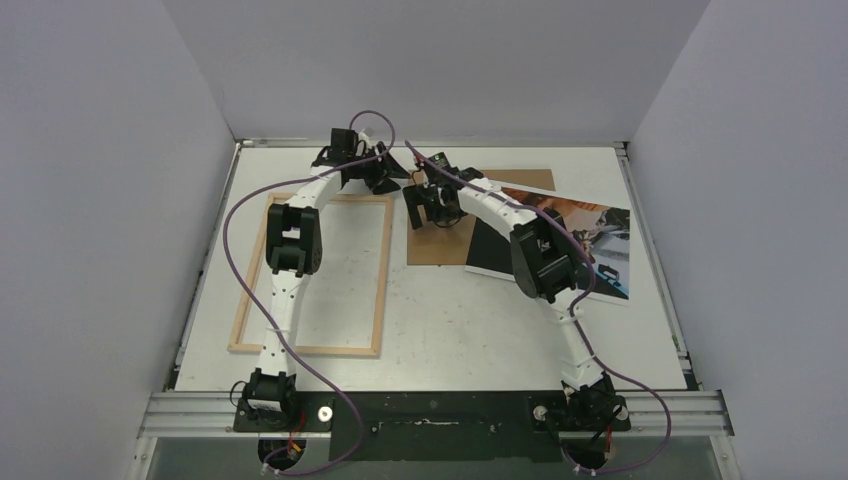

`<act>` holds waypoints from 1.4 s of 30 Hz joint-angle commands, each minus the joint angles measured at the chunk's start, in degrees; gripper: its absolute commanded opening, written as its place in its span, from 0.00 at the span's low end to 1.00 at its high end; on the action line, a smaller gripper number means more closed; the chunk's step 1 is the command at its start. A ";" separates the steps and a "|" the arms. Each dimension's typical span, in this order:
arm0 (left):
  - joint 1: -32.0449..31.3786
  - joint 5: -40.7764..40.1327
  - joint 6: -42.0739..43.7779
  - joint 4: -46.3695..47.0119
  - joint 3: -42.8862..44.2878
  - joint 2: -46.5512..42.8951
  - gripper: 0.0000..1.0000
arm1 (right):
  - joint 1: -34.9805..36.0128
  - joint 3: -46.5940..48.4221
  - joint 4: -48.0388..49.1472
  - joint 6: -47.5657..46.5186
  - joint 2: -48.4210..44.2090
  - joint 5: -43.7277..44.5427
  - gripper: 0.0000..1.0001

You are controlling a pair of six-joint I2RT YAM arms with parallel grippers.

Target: Put the photo into the frame

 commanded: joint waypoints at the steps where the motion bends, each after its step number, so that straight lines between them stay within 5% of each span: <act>1: -0.68 -1.02 2.36 -2.65 -2.73 0.61 0.53 | 1.69 -4.32 -4.68 1.55 0.47 -6.60 1.00; 14: -2.03 -0.16 2.25 -2.56 -1.29 2.12 0.44 | -2.47 -9.35 3.69 14.47 -2.79 -8.70 0.91; 27: -2.87 -0.42 0.98 -1.81 -1.81 0.70 0.46 | -3.53 -11.06 4.53 18.25 -2.00 -12.47 0.88; 42: -2.77 3.79 -6.15 7.99 -5.31 -2.27 0.16 | -3.64 -12.30 5.15 18.99 -1.22 -12.39 0.85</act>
